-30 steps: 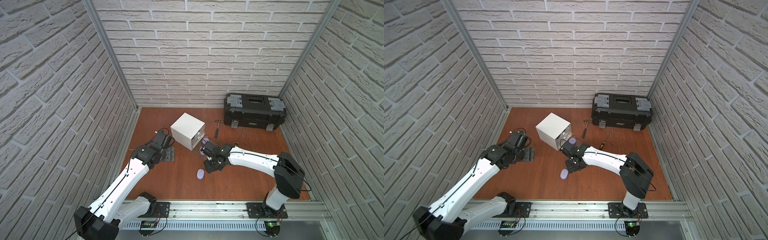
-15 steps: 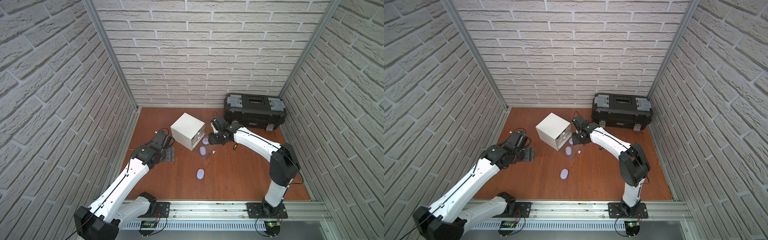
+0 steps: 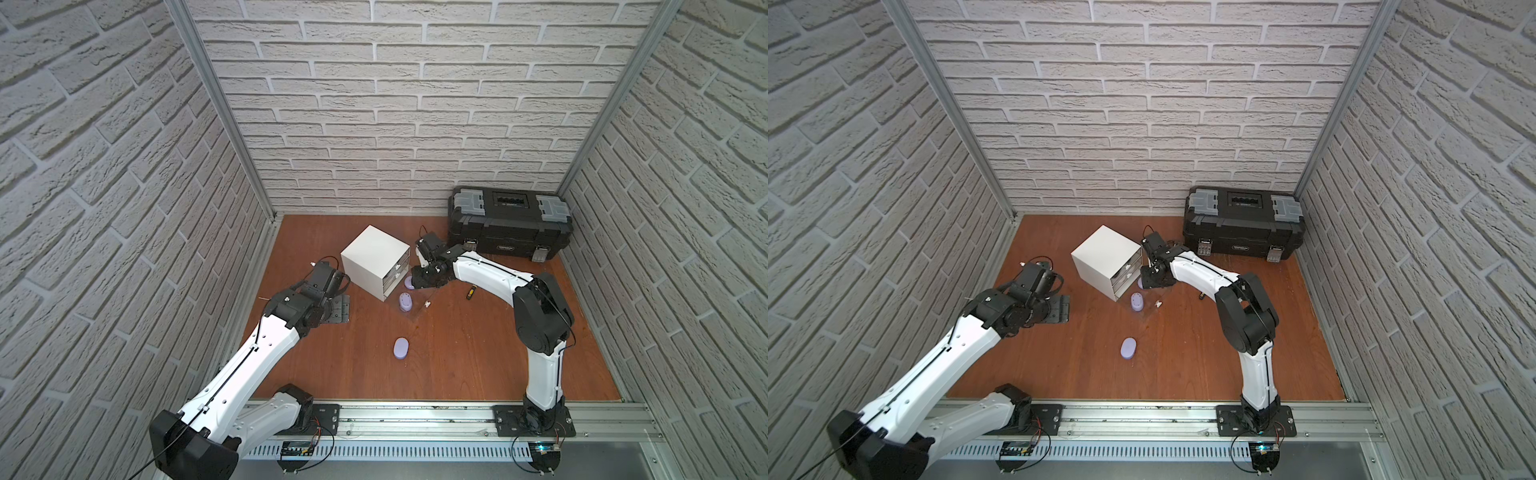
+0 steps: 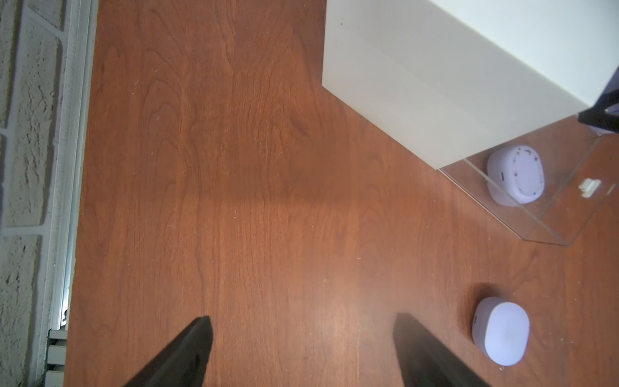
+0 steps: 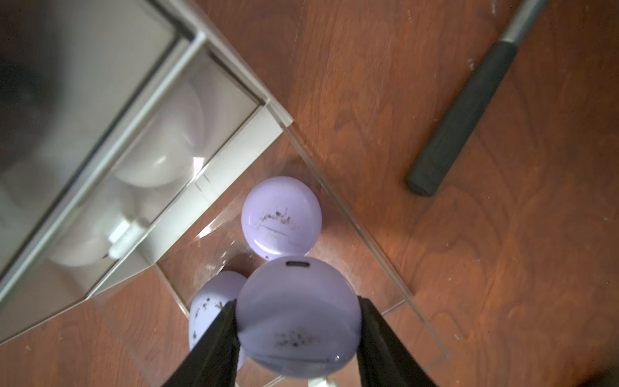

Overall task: Put the bluetooth earphones in the drawer according to color
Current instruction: Place the bluetooth earphone in the drawer.

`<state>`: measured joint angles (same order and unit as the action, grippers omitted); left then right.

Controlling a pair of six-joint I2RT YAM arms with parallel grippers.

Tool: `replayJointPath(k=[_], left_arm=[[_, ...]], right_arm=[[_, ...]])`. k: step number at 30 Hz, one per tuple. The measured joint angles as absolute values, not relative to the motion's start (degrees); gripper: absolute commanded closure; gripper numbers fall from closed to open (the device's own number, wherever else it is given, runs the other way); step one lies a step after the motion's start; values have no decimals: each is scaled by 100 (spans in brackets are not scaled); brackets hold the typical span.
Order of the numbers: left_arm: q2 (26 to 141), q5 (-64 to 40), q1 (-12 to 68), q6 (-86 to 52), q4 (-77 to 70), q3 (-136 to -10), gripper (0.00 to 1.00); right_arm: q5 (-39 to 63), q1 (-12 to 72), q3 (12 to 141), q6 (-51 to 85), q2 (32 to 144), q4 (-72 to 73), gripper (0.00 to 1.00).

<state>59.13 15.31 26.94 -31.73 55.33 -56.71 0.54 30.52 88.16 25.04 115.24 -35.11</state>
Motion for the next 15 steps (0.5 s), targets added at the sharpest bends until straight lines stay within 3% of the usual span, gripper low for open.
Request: replayJointPath(k=[15], left_arm=[[5927, 1516, 2694, -3170, 5533, -5671, 11]], right_arm=[[222, 2915, 8816, 2458, 11819, -3514, 56]])
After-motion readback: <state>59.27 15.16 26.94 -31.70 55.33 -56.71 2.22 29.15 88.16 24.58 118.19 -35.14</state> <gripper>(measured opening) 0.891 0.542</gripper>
